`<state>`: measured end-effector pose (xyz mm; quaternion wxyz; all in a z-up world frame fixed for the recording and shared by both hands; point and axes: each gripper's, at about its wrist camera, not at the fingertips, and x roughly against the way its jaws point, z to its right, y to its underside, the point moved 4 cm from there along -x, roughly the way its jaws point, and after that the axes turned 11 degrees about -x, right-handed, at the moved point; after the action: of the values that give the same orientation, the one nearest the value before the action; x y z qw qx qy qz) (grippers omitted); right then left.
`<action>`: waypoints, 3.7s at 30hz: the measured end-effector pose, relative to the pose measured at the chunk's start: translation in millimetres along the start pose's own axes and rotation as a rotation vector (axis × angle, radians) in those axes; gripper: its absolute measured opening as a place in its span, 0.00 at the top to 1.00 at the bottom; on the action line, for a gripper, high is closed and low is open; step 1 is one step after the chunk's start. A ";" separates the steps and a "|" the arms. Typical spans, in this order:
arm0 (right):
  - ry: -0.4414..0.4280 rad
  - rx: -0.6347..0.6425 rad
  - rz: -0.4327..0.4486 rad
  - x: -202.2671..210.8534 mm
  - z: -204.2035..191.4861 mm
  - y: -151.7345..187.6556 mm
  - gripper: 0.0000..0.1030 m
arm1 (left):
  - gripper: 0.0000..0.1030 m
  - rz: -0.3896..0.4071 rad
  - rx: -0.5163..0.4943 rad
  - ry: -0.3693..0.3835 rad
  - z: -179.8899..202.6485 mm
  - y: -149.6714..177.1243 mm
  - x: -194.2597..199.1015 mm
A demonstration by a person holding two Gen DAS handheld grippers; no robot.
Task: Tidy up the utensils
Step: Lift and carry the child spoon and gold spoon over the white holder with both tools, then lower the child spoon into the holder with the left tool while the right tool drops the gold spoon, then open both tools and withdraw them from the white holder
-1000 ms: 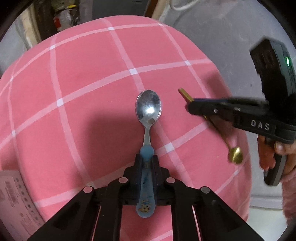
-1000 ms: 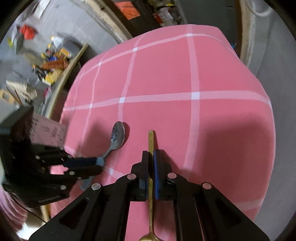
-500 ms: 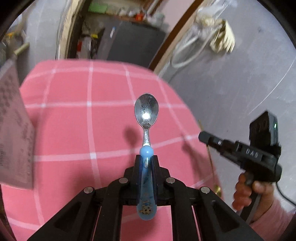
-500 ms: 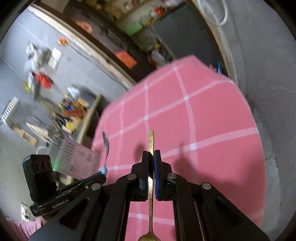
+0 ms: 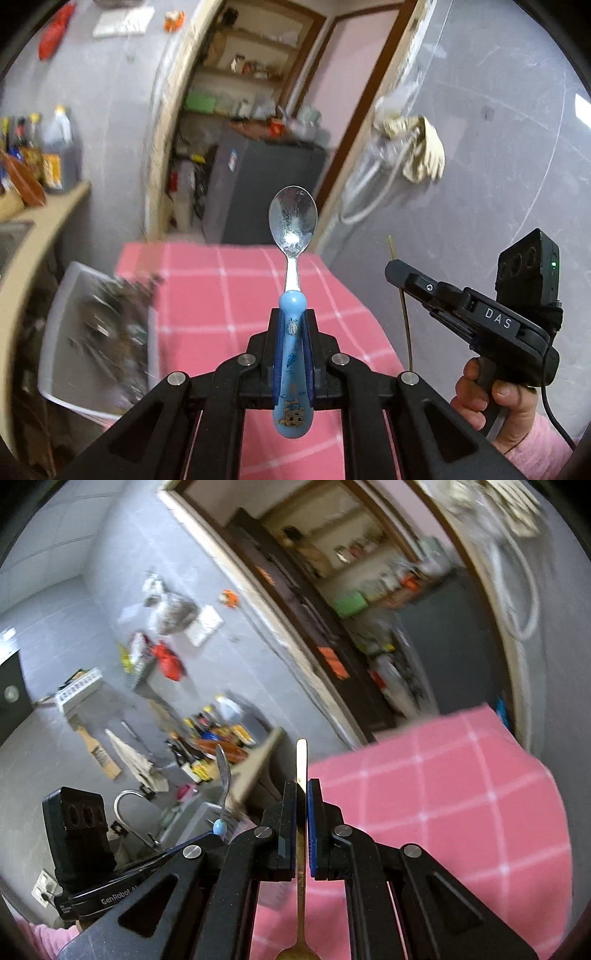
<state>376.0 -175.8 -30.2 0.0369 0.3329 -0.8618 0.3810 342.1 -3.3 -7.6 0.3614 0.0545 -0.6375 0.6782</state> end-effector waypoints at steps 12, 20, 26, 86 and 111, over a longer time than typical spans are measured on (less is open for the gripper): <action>-0.217 0.053 0.075 -55.3 -94.8 -0.1 0.95 | 0.91 0.191 0.064 -0.139 -79.3 -27.1 55.0; -0.293 0.017 0.098 -101.7 -87.8 32.9 0.95 | 0.91 0.260 0.149 -0.135 -119.8 -0.8 35.8; -0.338 -0.021 0.112 -131.0 -69.0 56.9 0.95 | 0.91 0.336 0.198 -0.127 -133.1 25.2 22.4; -0.239 0.139 0.037 -104.6 -69.2 90.8 0.85 | 0.90 0.348 0.124 -0.166 -120.9 64.3 48.6; 0.164 0.230 0.219 45.0 -81.3 52.3 0.10 | 0.09 0.312 0.002 -0.228 -58.9 32.3 115.5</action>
<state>294.1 -119.4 8.5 0.0267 0.2068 -0.8377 0.5047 262.1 100.9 16.9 0.1774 0.0319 -0.6745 0.7159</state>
